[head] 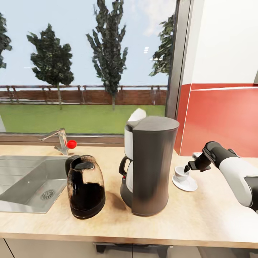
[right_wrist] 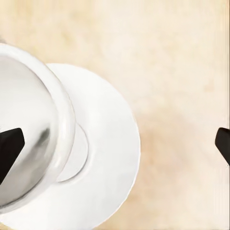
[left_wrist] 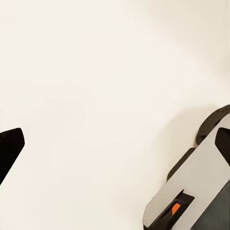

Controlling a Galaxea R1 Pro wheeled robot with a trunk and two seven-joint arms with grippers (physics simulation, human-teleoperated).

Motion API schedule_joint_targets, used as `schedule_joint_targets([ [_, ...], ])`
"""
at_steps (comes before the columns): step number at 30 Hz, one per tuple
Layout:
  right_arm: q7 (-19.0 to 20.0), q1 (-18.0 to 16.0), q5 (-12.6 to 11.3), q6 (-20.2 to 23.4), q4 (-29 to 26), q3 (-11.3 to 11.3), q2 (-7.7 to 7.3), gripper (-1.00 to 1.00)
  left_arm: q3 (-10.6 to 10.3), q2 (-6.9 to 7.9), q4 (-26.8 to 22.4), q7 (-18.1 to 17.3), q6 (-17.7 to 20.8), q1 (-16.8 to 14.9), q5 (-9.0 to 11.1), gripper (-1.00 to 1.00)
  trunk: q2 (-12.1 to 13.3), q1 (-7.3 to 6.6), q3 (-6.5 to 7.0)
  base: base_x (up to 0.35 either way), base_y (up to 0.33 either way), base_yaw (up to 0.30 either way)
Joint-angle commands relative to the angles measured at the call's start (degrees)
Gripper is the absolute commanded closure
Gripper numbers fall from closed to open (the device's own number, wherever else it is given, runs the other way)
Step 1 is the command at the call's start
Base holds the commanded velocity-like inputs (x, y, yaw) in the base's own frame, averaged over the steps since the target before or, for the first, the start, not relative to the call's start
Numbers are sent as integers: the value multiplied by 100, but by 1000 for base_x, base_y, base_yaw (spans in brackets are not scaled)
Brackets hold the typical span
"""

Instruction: Set up a coffee station on the kitchen countertop: keep the coffee maker on the countertop, move the bottle of coffee from the kitchen shelf to the counter next to the coffee maker, place a paper coffee filter on top of the coffee maker, put the saucer next to the coffee maker with the coffee cup on the saucer, and place the electric kettle next to the coffee maker.

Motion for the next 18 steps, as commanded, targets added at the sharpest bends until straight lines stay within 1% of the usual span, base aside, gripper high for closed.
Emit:
schedule_joint_targets([
  [1, 51, -2, 39, 37, -22, 11, -21, -100, 45, 1, -2, -41, -2, 0, 7, -100, 38, -22, 13, 0, 0, 0],
  [5, 51, -2, 39, 80, -62, 4, -131, -100, 45, 1, -2, -46, -2, 0, 7, -100, 198, -110, 85, 0, 0, 0],
  [8, 53, -2, 33, 108, -116, -4, -246, -100, 42, 1, -6, -47, -2, -1, 2, -100, 319, -176, 138, 0, 0, 0],
  [11, 65, -2, 31, 139, -156, -5, -289, -100, 40, -5, -15, -46, -2, -1, -7, -100, 439, -242, 192, 0, 0, 0],
  [15, 139, -2, 3, 302, -414, -16, -415, -100, 39, -12, -19, -44, -10, -1, -33, -100, 600, -330, 264, 0, 0, 0],
  [16, 190, 0, -32, 407, -518, -22, -449, -100, 39, -10, -19, -44, -13, -1, -47, -100, 640, -352, 282, 0, 0, 0],
  [18, 295, -1, -105, 439, -677, -25, -495, -100, 39, -9, -19, -42, -22, 0, -59, -100, 720, -396, 318, 0, 0, 0],
])
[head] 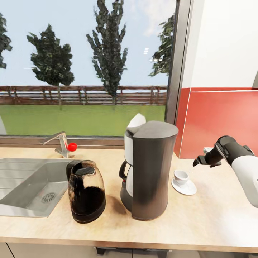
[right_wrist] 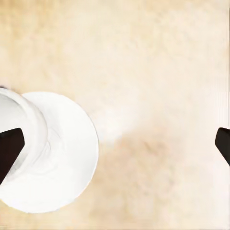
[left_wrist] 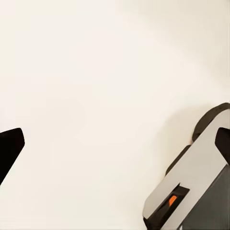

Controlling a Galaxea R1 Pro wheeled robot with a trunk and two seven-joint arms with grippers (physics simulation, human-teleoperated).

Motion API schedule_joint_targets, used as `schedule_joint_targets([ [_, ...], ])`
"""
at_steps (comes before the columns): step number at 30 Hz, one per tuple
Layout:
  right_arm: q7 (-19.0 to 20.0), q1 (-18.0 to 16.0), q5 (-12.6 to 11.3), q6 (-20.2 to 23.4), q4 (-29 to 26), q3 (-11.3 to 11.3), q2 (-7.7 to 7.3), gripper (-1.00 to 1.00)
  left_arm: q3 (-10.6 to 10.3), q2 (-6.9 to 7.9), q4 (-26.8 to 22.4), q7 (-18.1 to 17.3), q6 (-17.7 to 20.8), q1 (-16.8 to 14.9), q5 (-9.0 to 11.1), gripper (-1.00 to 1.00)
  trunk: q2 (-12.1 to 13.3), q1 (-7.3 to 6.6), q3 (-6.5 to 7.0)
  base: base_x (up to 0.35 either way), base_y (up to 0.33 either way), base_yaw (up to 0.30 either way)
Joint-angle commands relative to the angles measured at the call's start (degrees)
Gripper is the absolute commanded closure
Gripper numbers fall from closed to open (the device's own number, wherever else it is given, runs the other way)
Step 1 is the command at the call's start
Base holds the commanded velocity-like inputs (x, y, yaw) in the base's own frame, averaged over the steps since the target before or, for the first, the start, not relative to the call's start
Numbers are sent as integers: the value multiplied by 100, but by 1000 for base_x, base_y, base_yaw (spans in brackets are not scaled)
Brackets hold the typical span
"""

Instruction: Set up a coffee station on the kitchen countertop: keep the coffee maker on the countertop, move the bottle of coffee from the kitchen shelf to the counter next to the coffee maker, place a paper coffee filter on top of the coffee maker, put the saucer next to the coffee maker with the coffee cup on the saucer, and place the electric kettle next to the coffee maker.

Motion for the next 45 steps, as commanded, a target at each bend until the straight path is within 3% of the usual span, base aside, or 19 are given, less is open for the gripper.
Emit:
schedule_joint_targets([
  [1, 87, -2, 24, 14, -66, 11, -21, -100, 45, 1, -4, -42, -3, 1, 4, -100, 38, -22, 12, 0, 0, 0],
  [4, 387, -2, -49, 14, -536, 4, -201, -100, 39, 1, -18, -42, -13, 0, -33, -100, 158, -88, 66, 0, 0, 0],
  [9, 409, 2, -36, 14, -627, 17, -258, -100, 30, 2, -21, -45, -18, 0, -57, -100, 359, -198, 156, 0, 0, 0],
  [16, 218, -3, -10, 14, -641, 47, -494, -100, 27, 22, -38, -47, -31, 0, -109, -100, 639, -351, 281, 0, 0, 0],
  [17, -98, -3, -5, 14, -641, 50, -563, -100, 49, 43, -47, -47, -32, 0, -119, -100, 680, -373, 299, 0, 0, 0],
  [23, -400, -3, -9, 14, -641, 39, -636, -100, 44, 38, -55, -47, -102, 0, -128, -100, 920, -505, 407, 0, 0, 0],
  [32, -428, -3, -15, 14, -641, 31, -768, -100, -148, -6, -72, -47, -229, 0, -129, -100, 1281, -703, 569, 0, 0, 0],
  [45, -456, -6, -26, 14, -597, 30, -787, -100, -193, -8, -399, -47, -233, 0, -129, -100, 1803, -988, 802, 0, 0, 0],
])
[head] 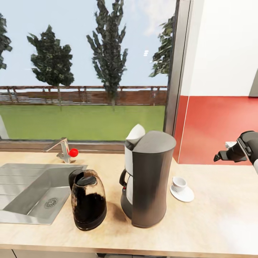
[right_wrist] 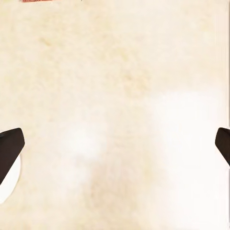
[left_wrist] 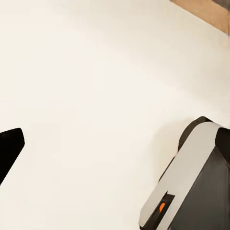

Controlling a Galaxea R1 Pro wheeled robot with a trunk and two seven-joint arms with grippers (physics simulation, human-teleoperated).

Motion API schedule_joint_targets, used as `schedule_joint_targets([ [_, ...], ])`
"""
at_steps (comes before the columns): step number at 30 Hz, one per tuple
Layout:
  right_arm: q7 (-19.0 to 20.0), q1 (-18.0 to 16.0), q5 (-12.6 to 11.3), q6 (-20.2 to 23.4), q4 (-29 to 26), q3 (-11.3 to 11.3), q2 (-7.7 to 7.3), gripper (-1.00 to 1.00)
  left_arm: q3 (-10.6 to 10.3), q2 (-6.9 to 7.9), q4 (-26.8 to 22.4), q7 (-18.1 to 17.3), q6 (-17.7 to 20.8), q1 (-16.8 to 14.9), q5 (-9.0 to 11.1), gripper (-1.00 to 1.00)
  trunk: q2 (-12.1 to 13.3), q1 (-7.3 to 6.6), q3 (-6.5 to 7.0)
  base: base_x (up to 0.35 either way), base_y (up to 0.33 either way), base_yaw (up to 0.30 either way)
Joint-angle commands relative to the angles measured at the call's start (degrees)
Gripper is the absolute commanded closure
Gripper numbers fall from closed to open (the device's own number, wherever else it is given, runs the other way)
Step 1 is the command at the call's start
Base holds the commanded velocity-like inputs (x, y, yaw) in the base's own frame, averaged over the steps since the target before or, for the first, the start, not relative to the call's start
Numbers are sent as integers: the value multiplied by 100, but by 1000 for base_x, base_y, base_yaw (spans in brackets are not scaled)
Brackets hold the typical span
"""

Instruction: Set up a coffee station on the kitchen countertop: keep the coffee maker on the countertop, move the bottle of coffee from the kitchen shelf to the counter next to the coffee maker, place a paper coffee filter on top of the coffee maker, put the saucer next to the coffee maker with the coffee cup on the saucer, and place the electric kettle next to the coffee maker.

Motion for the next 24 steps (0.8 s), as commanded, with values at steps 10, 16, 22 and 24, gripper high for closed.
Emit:
schedule_joint_targets([
  [10, -591, -9, -102, -1150, 1103, -127, 51, -100, 45, -156, -459, -38, 13, -3, 20, -100, 397, -219, 172, 0, 0, 0],
  [16, -970, -9, -195, -1633, 1372, -222, -94, -100, 49, -244, -600, 236, 21, -7, -220, -100, 638, -351, 280, 0, 0, 0],
  [22, -1191, -9, -196, -1940, 1632, -222, -145, -100, 48, -271, -671, 241, 34, -7, -221, -100, 878, -483, 388, 0, 0, 0],
  [24, -1213, -9, -196, -1959, 1647, -223, -144, -100, 50, -271, -705, 242, 43, -7, -216, -100, 959, -527, 424, 0, 0, 0],
])
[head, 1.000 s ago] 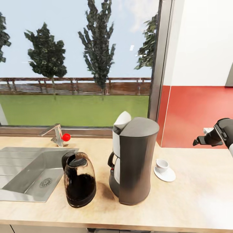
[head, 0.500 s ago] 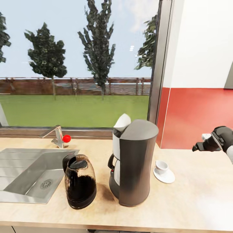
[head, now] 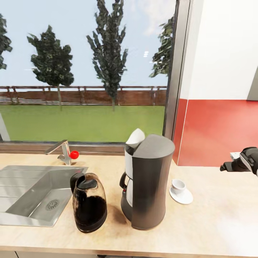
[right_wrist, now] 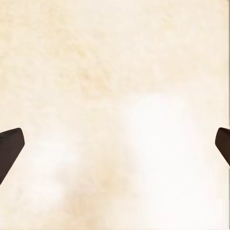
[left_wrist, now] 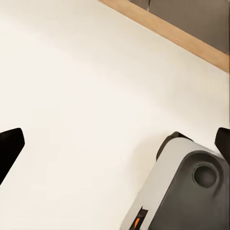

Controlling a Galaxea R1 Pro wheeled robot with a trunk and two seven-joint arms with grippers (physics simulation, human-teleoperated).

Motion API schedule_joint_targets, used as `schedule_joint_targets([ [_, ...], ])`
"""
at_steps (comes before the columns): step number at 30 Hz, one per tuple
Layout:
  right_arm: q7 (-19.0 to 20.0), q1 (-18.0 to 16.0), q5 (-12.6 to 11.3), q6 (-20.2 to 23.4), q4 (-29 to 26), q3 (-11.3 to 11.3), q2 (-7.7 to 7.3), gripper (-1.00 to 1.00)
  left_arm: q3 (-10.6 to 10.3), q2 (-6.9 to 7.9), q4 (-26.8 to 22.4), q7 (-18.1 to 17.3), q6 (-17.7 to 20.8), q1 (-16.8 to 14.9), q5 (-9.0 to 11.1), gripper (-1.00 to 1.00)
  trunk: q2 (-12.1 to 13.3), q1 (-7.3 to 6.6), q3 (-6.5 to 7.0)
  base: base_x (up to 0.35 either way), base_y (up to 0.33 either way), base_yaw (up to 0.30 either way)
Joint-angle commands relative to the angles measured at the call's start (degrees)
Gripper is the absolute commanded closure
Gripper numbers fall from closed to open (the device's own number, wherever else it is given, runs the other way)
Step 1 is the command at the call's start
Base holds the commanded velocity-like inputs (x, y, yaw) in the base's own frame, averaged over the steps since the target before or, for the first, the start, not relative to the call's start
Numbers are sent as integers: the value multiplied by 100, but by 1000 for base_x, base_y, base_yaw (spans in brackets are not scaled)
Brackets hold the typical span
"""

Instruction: Set up a coffee station on the kitchen countertop: keep the coffee maker on the countertop, move the bottle of coffee from the kitchen shelf to the counter next to the coffee maker, place a paper coffee filter on top of the coffee maker, put the saucer next to the coffee maker with the coffee cup on the saucer, and place the electric kettle next to the coffee maker.

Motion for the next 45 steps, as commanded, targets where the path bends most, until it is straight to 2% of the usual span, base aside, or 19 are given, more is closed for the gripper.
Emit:
schedule_joint_targets([
  [1, 41, -3, 61, 12, -3, -10, -1, -100, 43, -4, -20, -59, 15, 1, 34, -100, 34, -21, 10, 0, 0, 0],
  [30, 24, -3, 61, 0, 16, -10, -52, -100, 46, -11, -54, -59, 40, 1, 30, -100, 1198, -658, 530, 0, 0, 0],
  [37, 16, -3, 61, -3, 21, -4, -110, -100, 37, -79, -72, -59, -47, 1, -31, -100, 1198, -658, 530, 3, 1, 0],
  [45, 15, -3, 54, -130, 256, -2, -45, -100, 39, -66, -74, -59, -55, 1, -33, -100, 1198, -658, 530, -233, 174, 0],
])
